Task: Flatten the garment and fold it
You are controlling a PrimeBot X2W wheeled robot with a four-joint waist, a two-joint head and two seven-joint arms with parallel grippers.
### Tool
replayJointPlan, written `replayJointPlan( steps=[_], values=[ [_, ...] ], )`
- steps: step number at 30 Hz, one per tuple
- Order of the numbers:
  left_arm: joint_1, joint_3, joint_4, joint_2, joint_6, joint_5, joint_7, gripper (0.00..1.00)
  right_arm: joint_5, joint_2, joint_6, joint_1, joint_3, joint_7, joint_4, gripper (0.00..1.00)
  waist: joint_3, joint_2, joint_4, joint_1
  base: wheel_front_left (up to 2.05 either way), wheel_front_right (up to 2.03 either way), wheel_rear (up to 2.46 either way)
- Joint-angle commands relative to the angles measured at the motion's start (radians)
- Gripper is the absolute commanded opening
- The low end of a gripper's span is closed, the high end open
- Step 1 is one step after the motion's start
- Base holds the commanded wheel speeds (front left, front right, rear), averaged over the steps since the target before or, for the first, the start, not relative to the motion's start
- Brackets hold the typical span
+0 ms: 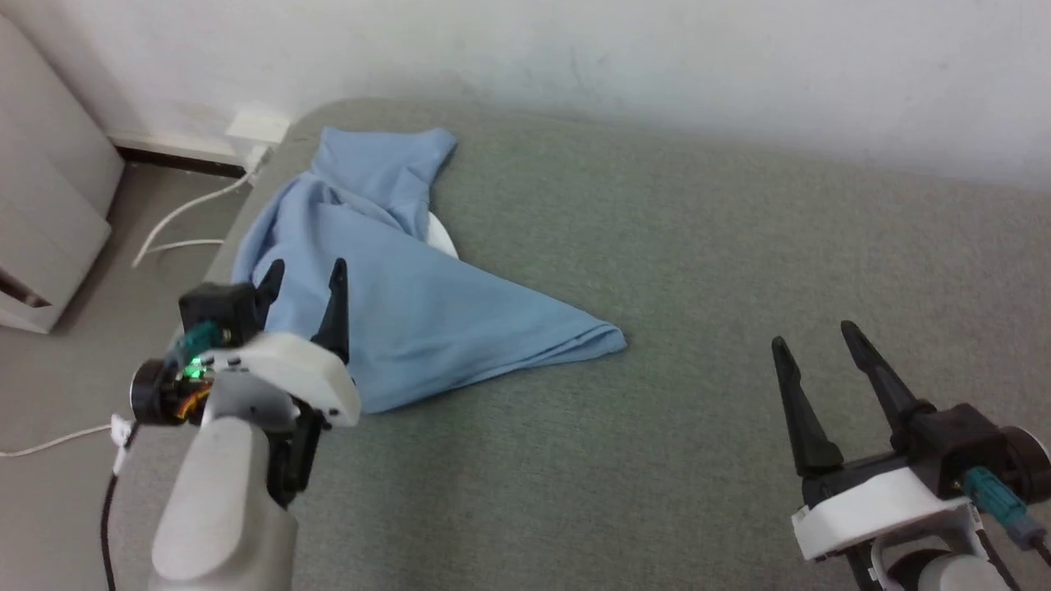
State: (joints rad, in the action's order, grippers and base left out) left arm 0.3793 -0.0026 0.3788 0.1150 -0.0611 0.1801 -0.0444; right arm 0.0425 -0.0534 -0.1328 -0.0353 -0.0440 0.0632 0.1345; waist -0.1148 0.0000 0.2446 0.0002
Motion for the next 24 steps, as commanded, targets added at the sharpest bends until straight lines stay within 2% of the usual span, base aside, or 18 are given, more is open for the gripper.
replayJointPlan(
  steps=[1, 9, 16, 17, 18, 19, 24],
  values=[
    [0.037, -0.001, 0.044, 0.012, -0.008, 0.015, 0.021, 1.00, -0.002, 0.002, 0.001, 0.015, -0.001, 0.002, 0.010, 1.00, -0.045, 0.0000, -0.044, -0.0002, 0.00, 0.00, 0.00],
    [0.174, 0.005, 0.320, 0.061, -0.027, 0.090, 0.210, 1.00, 0.010, 0.002, 0.001, 0.040, -0.002, 0.009, 0.011, 1.00, -0.105, 0.0000, -0.090, -0.0002, 0.00, 0.00, 0.00],
    [0.246, -0.061, 0.487, 0.077, -0.041, 0.143, 0.469, 0.98, 0.025, 0.002, 0.002, 0.055, -0.005, 0.019, 0.001, 1.00, -0.125, 0.0000, -0.091, -0.0002, 0.00, 0.00, 0.00],
    [0.253, -0.076, 0.494, 0.080, -0.042, 0.150, 0.492, 0.49, 0.026, 0.002, 0.002, 0.056, -0.006, 0.021, -0.001, 1.00, -0.125, 0.0000, -0.089, -0.0002, 0.00, 0.00, 0.00],
    [0.260, -0.089, 0.497, 0.084, -0.043, 0.159, 0.506, 0.29, 0.029, 0.002, 0.002, 0.056, -0.007, 0.023, -0.004, 1.00, -0.123, 0.0000, -0.086, -0.0002, 0.00, 0.00, 0.00],
    [0.267, -0.099, 0.497, 0.086, -0.044, 0.171, 0.516, 0.00, 0.032, 0.002, 0.002, 0.056, -0.008, 0.024, -0.005, 1.00, -0.121, 0.0000, -0.083, -0.0002, 0.00, 0.00, 0.00],
    [0.288, -0.145, 0.507, 0.116, -0.049, 0.230, 0.568, 0.00, 0.043, 0.003, 0.002, 0.057, -0.018, 0.035, -0.012, 1.00, -0.098, 0.0000, -0.068, -0.0002, 0.00, 0.00, 0.00]
  ],
)
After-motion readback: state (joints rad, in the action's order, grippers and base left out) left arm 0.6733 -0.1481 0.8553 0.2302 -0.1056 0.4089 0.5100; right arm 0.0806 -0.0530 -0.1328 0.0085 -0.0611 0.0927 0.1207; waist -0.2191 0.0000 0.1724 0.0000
